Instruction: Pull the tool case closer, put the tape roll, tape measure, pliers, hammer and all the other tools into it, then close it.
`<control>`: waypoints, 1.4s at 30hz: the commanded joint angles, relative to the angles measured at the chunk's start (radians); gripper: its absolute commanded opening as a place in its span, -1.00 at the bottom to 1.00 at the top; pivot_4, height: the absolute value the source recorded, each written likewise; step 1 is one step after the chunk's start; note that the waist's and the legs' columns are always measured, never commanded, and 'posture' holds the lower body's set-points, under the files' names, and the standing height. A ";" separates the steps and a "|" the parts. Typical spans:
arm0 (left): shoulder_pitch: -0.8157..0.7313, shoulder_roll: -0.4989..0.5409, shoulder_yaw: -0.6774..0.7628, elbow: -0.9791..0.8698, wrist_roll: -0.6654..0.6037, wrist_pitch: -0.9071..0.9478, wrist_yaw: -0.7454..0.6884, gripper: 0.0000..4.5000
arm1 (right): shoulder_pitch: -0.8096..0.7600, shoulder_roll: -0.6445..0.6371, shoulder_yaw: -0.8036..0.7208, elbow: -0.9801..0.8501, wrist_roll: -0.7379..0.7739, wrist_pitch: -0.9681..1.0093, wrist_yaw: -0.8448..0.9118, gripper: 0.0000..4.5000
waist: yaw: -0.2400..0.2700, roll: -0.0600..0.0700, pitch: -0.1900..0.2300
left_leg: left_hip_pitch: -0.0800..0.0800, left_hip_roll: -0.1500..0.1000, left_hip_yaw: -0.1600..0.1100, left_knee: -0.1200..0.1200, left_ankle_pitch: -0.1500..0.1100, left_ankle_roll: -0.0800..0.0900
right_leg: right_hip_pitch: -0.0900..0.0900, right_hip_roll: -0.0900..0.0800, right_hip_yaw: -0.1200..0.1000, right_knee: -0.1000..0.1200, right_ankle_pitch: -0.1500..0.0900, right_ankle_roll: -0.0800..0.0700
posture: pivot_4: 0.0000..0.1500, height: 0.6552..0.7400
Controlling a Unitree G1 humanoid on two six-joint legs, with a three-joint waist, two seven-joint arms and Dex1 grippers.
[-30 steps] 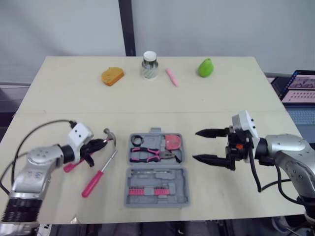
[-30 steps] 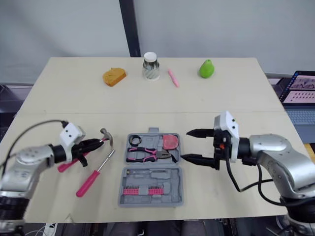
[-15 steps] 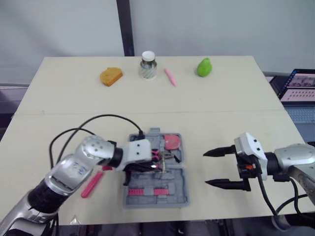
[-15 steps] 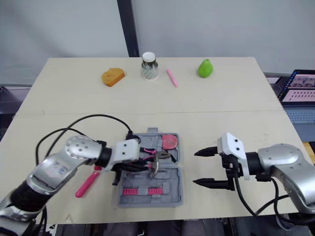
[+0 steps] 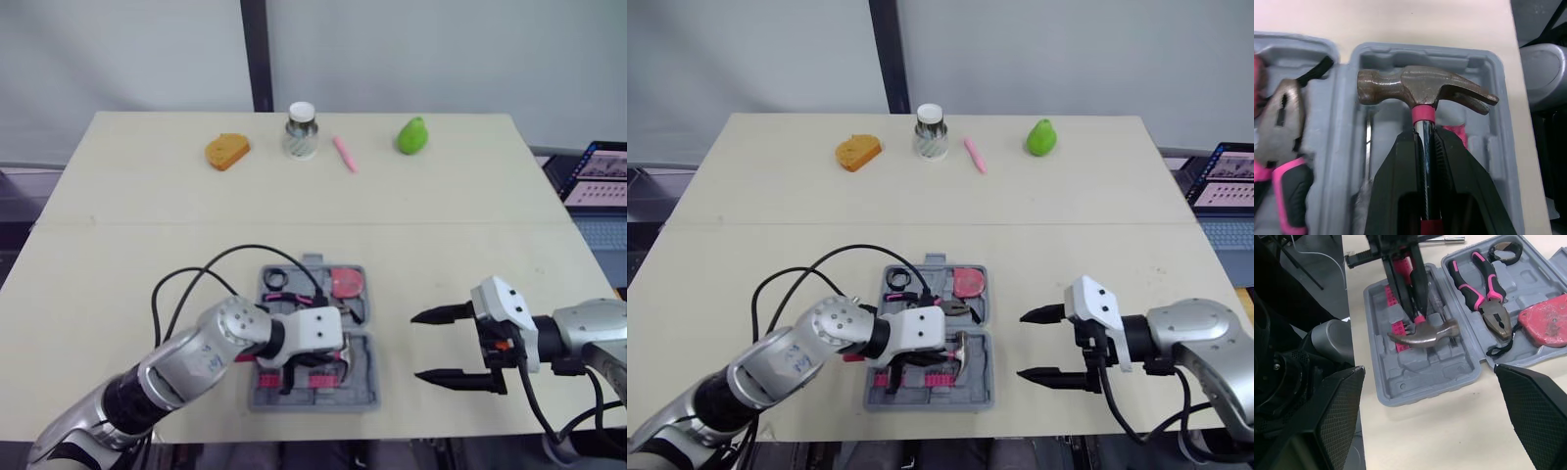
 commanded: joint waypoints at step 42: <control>0.011 -0.121 -0.080 0.146 0.103 -0.144 0.055 -0.99 | 0.023 0.000 -0.071 -0.086 0.072 0.044 -0.079 1.00 | 0.018 0.000 0.000 | -0.004 0.000 -0.002 0.006 -0.001 0.001 | -0.001 0.000 -0.001 0.001 0.000 0.000 | 1.00 1.00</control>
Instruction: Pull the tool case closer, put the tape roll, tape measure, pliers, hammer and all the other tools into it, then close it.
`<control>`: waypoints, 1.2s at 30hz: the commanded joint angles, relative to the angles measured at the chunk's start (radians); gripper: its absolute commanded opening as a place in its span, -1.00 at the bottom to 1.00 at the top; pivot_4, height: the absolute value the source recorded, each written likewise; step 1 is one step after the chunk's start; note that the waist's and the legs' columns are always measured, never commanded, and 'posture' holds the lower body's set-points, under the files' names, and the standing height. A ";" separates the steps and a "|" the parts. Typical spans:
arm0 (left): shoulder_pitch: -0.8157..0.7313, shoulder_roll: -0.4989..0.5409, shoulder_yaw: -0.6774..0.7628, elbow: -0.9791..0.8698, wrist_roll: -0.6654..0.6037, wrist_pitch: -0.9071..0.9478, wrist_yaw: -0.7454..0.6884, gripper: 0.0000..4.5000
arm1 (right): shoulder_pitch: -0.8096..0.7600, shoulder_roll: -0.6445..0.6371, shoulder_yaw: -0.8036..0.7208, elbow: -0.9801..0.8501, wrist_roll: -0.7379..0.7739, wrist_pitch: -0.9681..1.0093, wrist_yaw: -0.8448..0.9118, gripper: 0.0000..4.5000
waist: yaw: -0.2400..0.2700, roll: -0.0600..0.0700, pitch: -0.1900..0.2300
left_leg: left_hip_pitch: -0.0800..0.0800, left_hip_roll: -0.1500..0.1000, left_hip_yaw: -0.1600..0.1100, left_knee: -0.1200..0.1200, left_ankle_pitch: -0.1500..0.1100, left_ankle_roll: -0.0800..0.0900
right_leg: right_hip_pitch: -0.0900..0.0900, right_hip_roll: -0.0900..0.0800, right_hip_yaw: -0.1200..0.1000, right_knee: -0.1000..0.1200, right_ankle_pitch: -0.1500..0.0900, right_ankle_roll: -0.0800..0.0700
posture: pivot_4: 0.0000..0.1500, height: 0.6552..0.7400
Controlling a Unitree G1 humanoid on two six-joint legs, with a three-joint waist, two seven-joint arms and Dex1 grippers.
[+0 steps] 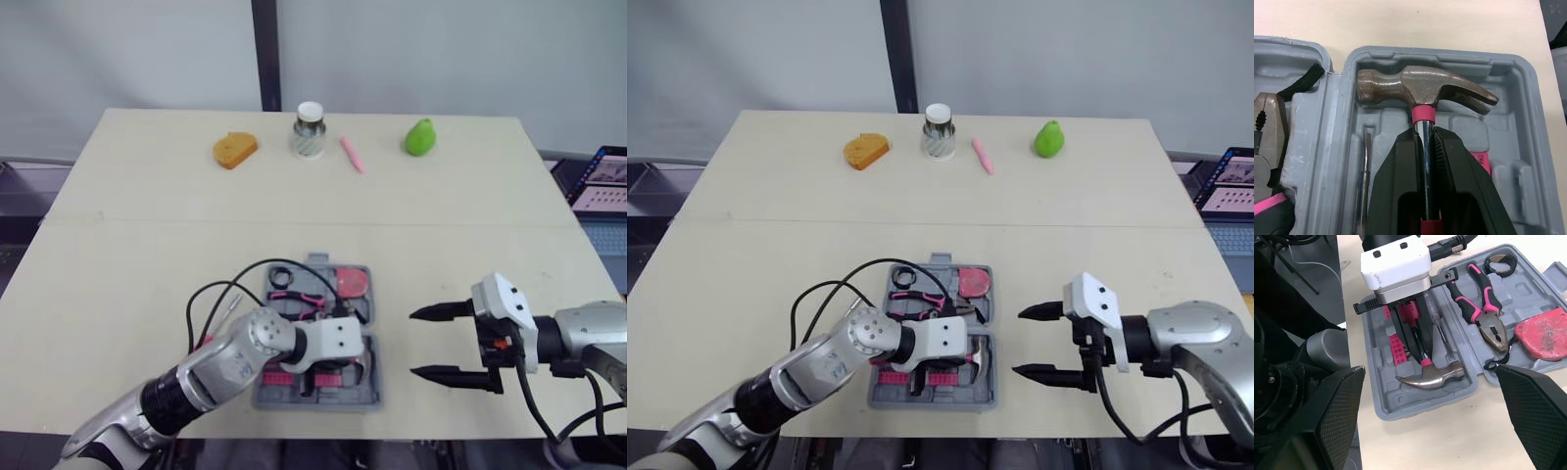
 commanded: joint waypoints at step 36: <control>0.211 0.016 0.586 -0.052 -0.345 -0.147 -0.151 0.27 | -0.055 0.029 -0.050 0.001 0.082 0.024 -0.020 1.00 | -0.004 0.000 0.000 | 0.000 0.000 -0.001 0.000 0.000 0.000 | 0.000 0.000 0.000 0.001 0.000 0.000 | 1.00 1.00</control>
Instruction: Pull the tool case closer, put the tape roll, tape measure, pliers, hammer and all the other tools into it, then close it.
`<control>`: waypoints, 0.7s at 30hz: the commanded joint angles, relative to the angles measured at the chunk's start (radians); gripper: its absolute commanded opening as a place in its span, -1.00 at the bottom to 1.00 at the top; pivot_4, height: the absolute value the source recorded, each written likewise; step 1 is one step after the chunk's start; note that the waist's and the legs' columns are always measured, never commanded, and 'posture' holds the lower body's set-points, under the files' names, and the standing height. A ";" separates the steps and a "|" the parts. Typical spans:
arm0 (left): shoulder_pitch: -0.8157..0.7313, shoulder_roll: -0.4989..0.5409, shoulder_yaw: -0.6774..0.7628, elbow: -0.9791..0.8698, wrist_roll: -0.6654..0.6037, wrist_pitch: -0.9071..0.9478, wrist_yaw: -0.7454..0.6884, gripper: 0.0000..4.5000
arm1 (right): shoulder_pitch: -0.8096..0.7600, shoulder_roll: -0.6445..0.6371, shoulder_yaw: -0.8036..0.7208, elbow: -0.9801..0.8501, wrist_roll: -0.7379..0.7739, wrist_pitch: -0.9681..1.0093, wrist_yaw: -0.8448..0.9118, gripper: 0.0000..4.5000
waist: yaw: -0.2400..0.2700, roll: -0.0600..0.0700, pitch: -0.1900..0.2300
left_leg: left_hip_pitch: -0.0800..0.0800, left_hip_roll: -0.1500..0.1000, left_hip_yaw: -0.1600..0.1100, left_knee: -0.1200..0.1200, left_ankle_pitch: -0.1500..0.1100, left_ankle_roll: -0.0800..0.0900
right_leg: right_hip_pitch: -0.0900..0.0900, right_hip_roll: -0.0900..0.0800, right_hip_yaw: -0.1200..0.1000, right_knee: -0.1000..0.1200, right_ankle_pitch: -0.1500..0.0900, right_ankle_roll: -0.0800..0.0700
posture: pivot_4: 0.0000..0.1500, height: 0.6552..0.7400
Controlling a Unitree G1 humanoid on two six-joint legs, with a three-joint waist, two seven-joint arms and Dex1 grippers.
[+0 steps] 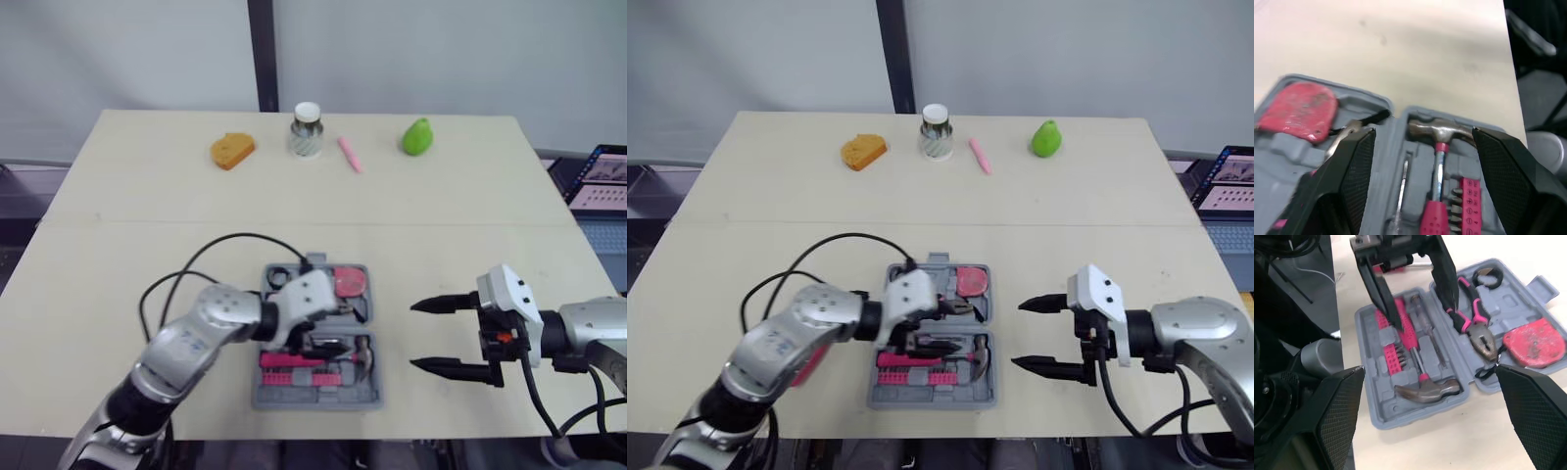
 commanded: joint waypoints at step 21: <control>0.216 0.070 -0.102 0.185 0.067 -0.348 -0.080 -0.97 | -0.006 0.002 -0.073 -0.049 0.082 0.051 -0.040 1.00 | 0.001 0.000 0.000 | 0.000 0.000 0.000 0.000 0.000 0.000 | 0.000 0.000 0.000 0.000 0.000 0.000 | 1.00 1.00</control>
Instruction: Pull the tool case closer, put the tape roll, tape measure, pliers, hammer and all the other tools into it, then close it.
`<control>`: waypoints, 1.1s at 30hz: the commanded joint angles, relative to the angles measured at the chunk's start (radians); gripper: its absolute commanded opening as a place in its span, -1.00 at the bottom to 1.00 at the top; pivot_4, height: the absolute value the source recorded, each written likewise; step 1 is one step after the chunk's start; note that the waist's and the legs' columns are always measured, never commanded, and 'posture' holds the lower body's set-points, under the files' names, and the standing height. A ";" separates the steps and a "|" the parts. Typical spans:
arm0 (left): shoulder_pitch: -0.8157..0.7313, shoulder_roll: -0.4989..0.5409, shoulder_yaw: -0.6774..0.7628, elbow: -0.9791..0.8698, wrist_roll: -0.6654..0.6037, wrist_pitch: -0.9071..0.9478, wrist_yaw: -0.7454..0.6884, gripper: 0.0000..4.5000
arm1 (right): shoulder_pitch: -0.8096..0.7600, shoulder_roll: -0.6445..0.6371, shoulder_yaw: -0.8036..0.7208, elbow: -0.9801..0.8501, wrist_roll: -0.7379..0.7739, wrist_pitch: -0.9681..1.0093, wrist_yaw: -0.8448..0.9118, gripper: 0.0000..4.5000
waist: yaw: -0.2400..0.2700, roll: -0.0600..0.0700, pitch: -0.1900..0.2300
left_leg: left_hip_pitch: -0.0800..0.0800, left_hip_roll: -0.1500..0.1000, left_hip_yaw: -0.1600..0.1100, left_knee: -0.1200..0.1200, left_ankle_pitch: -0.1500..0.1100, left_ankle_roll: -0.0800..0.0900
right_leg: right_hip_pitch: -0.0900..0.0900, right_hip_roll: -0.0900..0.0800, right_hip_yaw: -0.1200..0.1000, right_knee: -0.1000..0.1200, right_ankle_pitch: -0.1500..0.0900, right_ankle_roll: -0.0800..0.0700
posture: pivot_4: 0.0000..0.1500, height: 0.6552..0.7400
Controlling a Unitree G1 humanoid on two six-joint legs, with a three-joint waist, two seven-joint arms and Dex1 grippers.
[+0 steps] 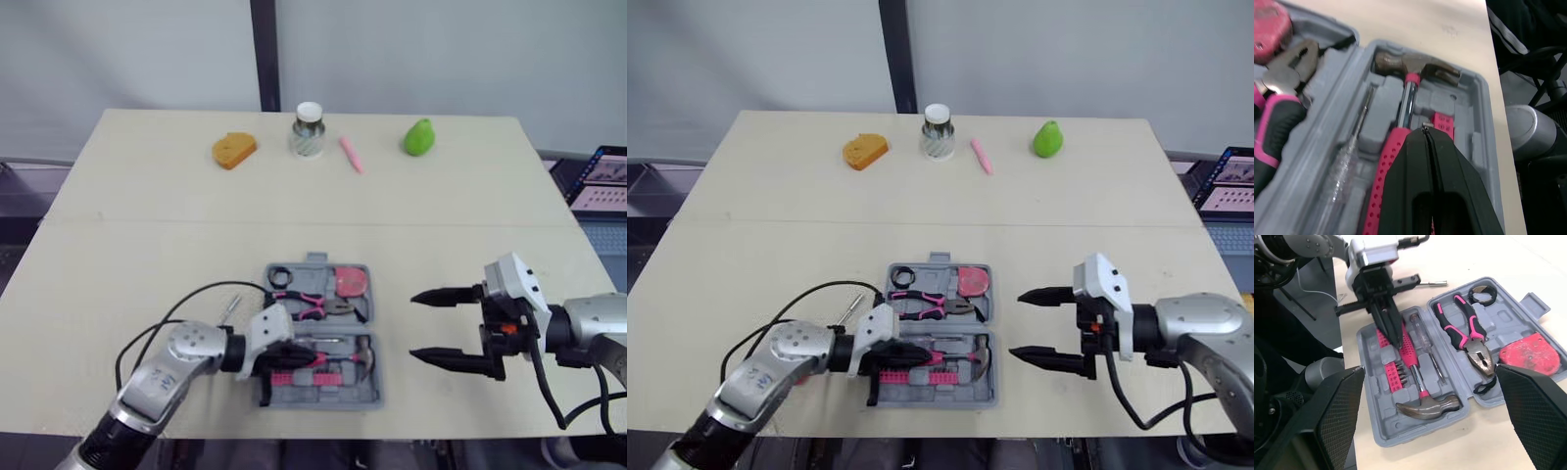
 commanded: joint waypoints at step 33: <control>0.016 -0.025 -0.083 0.155 0.156 -0.135 0.059 -0.97 | 0.007 -0.006 -0.037 -0.038 0.016 -0.002 -0.021 1.00 | 0.003 0.005 -0.005 | 0.000 0.000 0.000 0.000 0.000 0.000 | 0.001 0.000 0.000 -0.001 0.000 0.000 | 1.00 1.00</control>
